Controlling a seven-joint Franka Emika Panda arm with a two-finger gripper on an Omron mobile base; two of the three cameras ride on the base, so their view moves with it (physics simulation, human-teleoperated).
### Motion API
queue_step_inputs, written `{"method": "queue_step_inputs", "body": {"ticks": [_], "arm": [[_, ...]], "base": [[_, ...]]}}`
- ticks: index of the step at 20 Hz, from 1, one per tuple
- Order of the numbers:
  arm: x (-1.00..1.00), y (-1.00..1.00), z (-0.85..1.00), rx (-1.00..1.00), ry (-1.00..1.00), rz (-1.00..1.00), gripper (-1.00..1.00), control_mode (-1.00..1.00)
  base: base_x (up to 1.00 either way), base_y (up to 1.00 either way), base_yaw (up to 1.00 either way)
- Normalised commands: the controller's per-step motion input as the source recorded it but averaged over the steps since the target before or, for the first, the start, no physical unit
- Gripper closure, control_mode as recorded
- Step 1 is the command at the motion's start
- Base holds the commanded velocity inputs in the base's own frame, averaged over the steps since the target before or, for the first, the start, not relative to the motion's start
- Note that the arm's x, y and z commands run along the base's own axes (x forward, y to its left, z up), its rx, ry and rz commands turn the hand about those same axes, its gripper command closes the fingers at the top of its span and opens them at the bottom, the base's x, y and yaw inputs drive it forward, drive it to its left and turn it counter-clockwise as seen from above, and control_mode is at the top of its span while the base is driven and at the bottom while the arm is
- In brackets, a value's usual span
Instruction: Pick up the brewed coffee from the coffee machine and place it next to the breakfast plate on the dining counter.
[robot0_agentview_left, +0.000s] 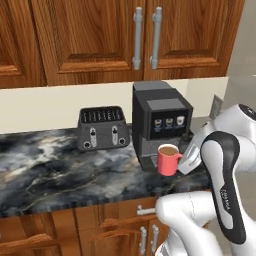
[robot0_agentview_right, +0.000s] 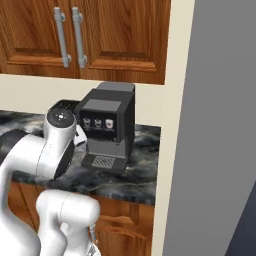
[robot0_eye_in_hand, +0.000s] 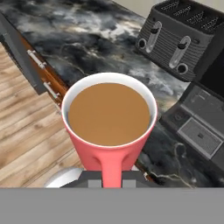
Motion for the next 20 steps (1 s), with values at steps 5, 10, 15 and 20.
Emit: {"method": "queue_step_inputs", "body": {"ticks": [5, 10, 15, 20], "arm": [[0.0, 0.0, 0.0, 0.0, 0.0, 0.0, 1.0, 1.0], [0.0, 0.0, 0.0, 0.0, 0.0, 0.0, 1.0, 1.0], [0.0, 0.0, 0.0, 0.0, 0.0, 0.0, 1.0, 1.0], [0.0, 0.0, 0.0, 0.0, 0.0, 0.0, 1.0, 1.0]], "base": [[-0.51, 0.64, 0.37], [-0.3, 0.58, 0.84], [-0.04, 0.09, 1.0], [0.0, 0.0, 1.0]]}}
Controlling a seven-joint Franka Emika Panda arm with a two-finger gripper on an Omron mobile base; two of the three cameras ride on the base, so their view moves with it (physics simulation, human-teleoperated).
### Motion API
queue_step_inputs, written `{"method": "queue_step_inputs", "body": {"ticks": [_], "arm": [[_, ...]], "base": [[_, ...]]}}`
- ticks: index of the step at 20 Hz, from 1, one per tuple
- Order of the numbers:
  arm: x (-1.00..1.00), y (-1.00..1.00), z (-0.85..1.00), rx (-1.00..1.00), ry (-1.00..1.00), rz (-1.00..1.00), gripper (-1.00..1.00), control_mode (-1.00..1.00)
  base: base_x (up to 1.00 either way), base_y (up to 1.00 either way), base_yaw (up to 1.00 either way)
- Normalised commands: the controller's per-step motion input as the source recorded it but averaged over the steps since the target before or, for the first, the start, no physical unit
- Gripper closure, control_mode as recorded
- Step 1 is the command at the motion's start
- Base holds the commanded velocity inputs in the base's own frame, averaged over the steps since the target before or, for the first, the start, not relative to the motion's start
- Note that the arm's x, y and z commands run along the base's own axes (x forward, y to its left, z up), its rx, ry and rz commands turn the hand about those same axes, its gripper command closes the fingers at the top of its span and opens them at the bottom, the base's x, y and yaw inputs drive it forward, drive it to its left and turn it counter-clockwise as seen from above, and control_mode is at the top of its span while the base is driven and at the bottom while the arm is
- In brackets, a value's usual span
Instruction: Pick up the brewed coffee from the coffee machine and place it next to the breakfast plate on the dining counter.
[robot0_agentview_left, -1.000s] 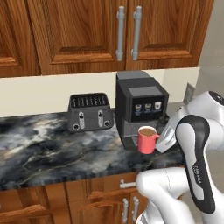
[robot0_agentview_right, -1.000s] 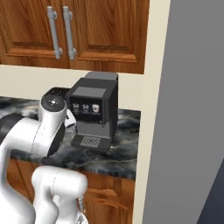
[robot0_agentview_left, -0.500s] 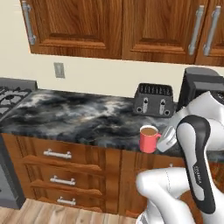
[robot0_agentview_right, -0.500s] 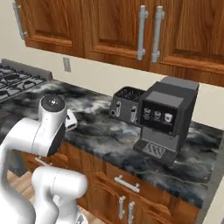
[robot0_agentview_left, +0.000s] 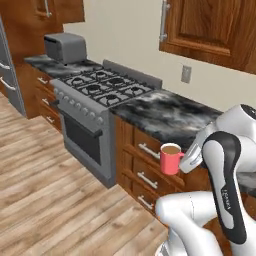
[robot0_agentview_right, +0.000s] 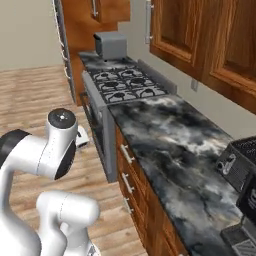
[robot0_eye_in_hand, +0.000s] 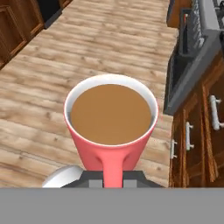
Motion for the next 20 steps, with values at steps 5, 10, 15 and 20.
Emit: {"method": "queue_step_inputs", "body": {"ticks": [5, 10, 15, 20], "arm": [[0.0, 0.0, 0.0, 0.0, 0.0, 0.0, 1.0, 1.0], [0.0, 0.0, 0.0, 0.0, 0.0, 0.0, 1.0, 1.0], [0.0, 0.0, 0.0, 0.0, 0.0, 0.0, 1.0, 1.0], [0.0, 0.0, 0.0, 0.0, 0.0, 0.0, 1.0, 1.0]], "base": [[0.0, 0.0, 1.0], [0.05, 0.0, 0.94], [0.35, 0.33, 0.75], [0.61, 0.65, 0.59]]}}
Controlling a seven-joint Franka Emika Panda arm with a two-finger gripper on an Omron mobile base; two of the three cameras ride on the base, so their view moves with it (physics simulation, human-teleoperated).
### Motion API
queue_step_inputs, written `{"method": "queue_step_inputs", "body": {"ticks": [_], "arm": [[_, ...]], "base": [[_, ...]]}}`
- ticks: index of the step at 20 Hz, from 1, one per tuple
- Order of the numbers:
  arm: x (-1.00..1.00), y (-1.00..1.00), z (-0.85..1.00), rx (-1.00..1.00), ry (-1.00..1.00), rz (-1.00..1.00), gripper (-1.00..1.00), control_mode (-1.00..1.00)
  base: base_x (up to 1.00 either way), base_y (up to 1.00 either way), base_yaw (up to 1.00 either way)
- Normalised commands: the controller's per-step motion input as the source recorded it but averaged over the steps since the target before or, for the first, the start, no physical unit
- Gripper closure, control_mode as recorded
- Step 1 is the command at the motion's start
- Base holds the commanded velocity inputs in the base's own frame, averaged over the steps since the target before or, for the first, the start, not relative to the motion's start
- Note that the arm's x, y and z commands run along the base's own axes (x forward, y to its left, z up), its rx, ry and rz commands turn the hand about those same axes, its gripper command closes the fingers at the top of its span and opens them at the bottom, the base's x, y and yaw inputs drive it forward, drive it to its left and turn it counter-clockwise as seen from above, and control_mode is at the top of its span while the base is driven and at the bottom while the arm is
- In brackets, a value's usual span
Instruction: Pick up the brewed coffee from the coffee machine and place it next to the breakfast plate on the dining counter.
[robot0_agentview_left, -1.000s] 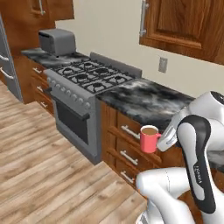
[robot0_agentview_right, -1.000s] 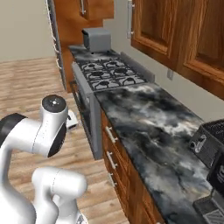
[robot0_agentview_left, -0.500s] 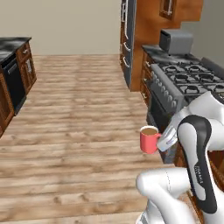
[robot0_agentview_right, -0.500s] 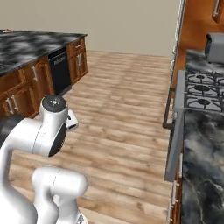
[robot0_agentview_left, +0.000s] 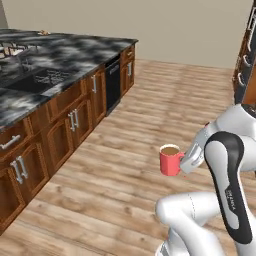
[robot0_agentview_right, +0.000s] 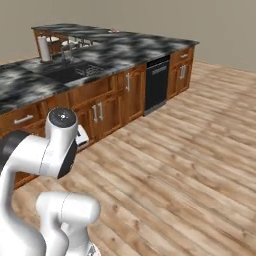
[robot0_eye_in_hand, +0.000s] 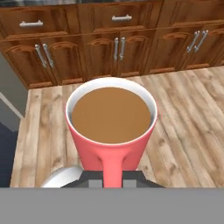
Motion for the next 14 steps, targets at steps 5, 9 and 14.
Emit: {"method": "queue_step_inputs", "body": {"ticks": [5, 9, 14], "arm": [[0.0, 0.0, 0.0, 0.0, 0.0, 0.0, 1.0, 1.0], [0.0, 0.0, 0.0, 0.0, 0.0, 0.0, 1.0, 1.0], [0.0, 0.0, 0.0, 0.0, 0.0, 0.0, 1.0, 1.0]], "base": [[1.0, 0.03, 0.22], [1.0, -0.43, 0.01], [1.0, -0.63, 0.0]]}}
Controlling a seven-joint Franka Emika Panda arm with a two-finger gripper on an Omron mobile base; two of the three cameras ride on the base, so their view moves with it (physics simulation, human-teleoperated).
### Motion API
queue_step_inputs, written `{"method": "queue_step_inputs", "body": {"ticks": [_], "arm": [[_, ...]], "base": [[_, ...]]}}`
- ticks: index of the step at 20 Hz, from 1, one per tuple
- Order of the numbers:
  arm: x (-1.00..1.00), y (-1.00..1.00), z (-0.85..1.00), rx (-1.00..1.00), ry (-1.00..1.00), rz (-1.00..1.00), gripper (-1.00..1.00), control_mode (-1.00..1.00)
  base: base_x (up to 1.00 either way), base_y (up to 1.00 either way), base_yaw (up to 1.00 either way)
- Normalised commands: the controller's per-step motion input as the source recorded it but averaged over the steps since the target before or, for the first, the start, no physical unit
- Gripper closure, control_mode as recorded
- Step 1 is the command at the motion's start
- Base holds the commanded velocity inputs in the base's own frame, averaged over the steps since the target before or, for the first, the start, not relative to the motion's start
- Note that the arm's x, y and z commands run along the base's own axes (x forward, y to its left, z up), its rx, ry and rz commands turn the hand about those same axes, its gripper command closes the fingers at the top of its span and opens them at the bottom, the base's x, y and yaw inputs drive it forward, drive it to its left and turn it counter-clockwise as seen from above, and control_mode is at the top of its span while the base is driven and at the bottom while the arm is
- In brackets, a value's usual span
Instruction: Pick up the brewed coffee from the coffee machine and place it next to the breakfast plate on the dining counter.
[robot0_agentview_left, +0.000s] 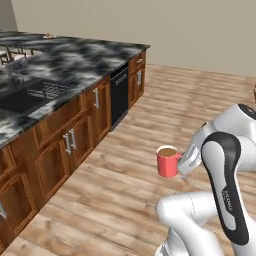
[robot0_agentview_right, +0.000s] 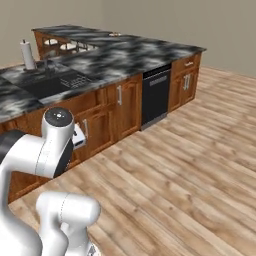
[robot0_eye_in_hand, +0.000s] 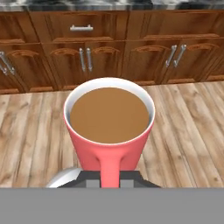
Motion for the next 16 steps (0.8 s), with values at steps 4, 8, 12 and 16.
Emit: {"method": "queue_step_inputs", "body": {"ticks": [4, 8, 12, 16], "arm": [[0.0, 0.0, 0.0, 0.0, 0.0, 0.0, 1.0, 1.0], [0.0, 0.0, 0.0, 0.0, 0.0, 0.0, 1.0, 1.0], [0.0, 0.0, 0.0, 0.0, 0.0, 0.0, 1.0, 1.0], [0.0, 0.0, 0.0, 0.0, 0.0, 0.0, 1.0, 1.0]], "base": [[1.0, -0.68, 0.0], [1.0, -0.75, 0.0], [1.0, -0.82, 0.0], [1.0, -0.78, -0.07]]}}
